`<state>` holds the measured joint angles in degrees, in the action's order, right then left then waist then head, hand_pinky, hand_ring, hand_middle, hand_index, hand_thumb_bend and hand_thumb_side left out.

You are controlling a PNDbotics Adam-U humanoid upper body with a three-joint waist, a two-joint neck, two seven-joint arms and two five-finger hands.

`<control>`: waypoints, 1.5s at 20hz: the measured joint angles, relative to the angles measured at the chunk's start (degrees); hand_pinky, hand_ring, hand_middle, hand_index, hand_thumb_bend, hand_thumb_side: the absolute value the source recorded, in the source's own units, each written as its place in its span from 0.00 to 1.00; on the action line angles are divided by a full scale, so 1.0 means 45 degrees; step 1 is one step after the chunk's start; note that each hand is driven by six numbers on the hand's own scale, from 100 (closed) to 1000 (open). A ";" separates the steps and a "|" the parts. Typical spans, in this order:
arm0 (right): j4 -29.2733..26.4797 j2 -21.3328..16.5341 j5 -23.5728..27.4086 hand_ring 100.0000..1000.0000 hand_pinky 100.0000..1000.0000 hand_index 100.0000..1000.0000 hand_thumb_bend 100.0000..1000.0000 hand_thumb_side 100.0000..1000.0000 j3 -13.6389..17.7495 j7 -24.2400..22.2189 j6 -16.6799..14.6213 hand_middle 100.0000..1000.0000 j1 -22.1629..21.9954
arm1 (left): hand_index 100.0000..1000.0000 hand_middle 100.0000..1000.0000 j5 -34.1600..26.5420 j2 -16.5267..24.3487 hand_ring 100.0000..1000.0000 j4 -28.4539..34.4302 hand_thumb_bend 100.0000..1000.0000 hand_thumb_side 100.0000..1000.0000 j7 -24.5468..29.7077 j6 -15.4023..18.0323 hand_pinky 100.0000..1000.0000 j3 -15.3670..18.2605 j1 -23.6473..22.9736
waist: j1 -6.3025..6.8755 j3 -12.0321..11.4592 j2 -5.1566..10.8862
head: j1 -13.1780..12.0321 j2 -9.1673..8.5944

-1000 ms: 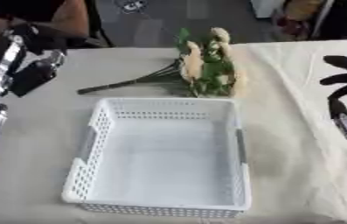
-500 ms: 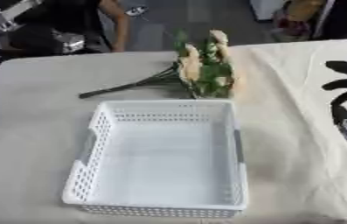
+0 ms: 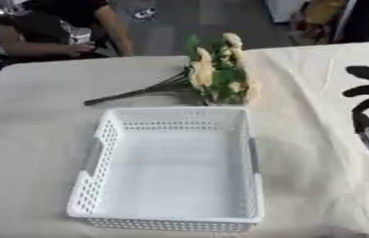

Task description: Pick up objects on the table and place them in the box.

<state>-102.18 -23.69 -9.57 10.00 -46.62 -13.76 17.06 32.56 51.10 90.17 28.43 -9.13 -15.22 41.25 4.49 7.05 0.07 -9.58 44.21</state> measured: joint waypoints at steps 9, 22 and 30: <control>0.0001 0.0002 0.0013 0.81 0.63 1.00 0.00 0.23 -0.0093 -0.0151 0.0007 0.99 0.0003 | 0.79 0.70 0.2230 -0.2725 0.79 -0.4221 0.93 0.63 0.2033 0.1282 0.89 -0.0904 0.2953 | 0.0041 0.0079 0.0068 | -0.0583 0.0000; 0.0001 0.0011 0.0147 0.81 0.63 1.00 0.00 0.23 -0.0249 -0.0392 0.0062 0.99 0.0217 | 0.78 0.69 0.3501 -0.4355 0.78 -0.6733 0.93 0.66 0.1308 0.2469 0.87 -0.0765 0.3386 | 0.0160 0.0232 0.0066 | -0.0890 0.0000; -0.0008 0.0019 0.0186 0.81 0.63 1.00 0.00 0.23 -0.0309 -0.0436 0.0052 0.99 0.0272 | 0.78 0.68 0.3787 -0.4993 0.78 -0.7401 0.94 0.68 0.0813 0.2736 0.89 -0.0691 0.3386 | 0.0160 0.0363 0.0046 | -0.0894 0.0000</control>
<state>-102.22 -23.60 -8.73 8.61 -48.58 -13.52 18.29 49.61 28.63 56.87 32.09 3.19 -18.33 56.48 5.21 8.68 0.28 -13.60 44.21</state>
